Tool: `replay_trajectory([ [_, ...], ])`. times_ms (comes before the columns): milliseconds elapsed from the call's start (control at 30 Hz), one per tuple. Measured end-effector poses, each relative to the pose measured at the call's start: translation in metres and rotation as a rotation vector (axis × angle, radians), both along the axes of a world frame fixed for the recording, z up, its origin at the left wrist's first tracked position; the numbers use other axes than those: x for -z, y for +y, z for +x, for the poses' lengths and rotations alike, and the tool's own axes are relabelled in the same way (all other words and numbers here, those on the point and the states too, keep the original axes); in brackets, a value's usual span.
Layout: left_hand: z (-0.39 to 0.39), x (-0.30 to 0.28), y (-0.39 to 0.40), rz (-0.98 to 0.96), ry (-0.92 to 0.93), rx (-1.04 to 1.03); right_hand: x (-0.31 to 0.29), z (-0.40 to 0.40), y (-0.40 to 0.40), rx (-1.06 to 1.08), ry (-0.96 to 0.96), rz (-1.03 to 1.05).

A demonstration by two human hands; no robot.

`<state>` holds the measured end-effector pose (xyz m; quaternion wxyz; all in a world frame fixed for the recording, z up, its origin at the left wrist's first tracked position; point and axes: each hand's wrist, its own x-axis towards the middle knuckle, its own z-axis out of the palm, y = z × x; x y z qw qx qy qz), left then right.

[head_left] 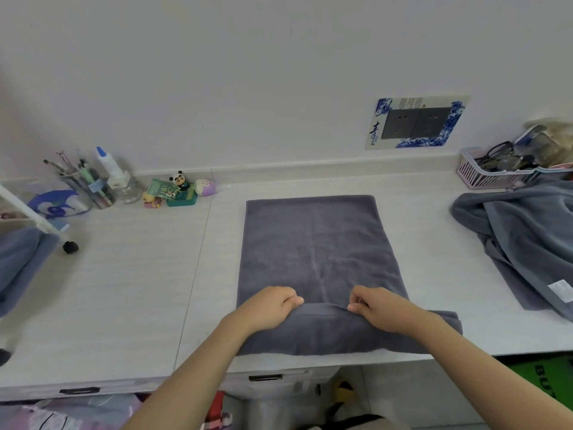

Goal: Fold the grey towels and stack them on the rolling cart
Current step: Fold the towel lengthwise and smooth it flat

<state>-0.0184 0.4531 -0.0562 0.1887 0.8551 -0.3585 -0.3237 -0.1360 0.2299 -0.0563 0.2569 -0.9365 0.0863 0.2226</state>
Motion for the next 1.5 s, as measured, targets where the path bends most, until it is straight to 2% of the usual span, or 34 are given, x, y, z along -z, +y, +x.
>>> replay_trajectory([
  [167, 0.033, 0.005, -0.015, 0.021, -0.079, -0.067, -0.002, 0.04, -0.018, -0.014, -0.069, -0.124],
  [267, 0.061, 0.006, -0.03, 0.051, -0.294, -0.102, 0.003, 0.072, -0.032, 0.008, -0.146, -0.208],
  [333, 0.078, 0.012, -0.04, 0.096, -0.399, -0.126, 0.012, 0.092, -0.046, 0.008, -0.099, -0.212],
  [433, 0.096, 0.037, -0.045, 0.205, -0.3, -0.094, 0.039, 0.109, -0.071, -0.028, 0.096, -0.141],
  [533, 0.103, 0.056, -0.04, 0.283, -0.259, -0.017, 0.055, 0.112, -0.091, -0.124, 0.19, -0.11],
  [600, 0.104, 0.059, -0.036, 0.243, -0.286, -0.034, 0.055, 0.113, -0.1, -0.23, 0.224, -0.149],
  [667, 0.104, 0.058, -0.031, 0.179, -0.323, -0.064, 0.054, 0.117, -0.108, -0.229, 0.222, -0.117],
  [767, 0.109, 0.057, -0.027, 0.115, -0.457, -0.093, 0.054, 0.123, -0.114, -0.142, 0.092, -0.068],
  [867, 0.115, 0.065, -0.034, 0.169, -0.492, -0.105, 0.059, 0.129, -0.111, -0.116, -0.011, -0.175],
  [967, 0.118, 0.075, -0.044, 0.256, -0.502, -0.075, 0.067, 0.131, -0.106, -0.133, -0.029, -0.262],
  [1233, 0.117, 0.075, -0.042, 0.289, -0.48, -0.063, 0.072, 0.122, -0.103, -0.12, -0.075, -0.265],
  [1333, 0.108, 0.078, -0.047, 0.282, -0.506, -0.146, 0.071, 0.121, -0.097, -0.083, -0.058, -0.324],
  [1433, 0.087, 0.084, -0.056, 0.097, -0.678, -0.293, 0.073, 0.114, -0.081, 0.011, -0.336, -0.501],
  [1500, 0.063, 0.088, -0.066, -0.038, -0.663, -0.184, 0.079, 0.102, -0.057, 0.057, -0.517, -0.456],
])
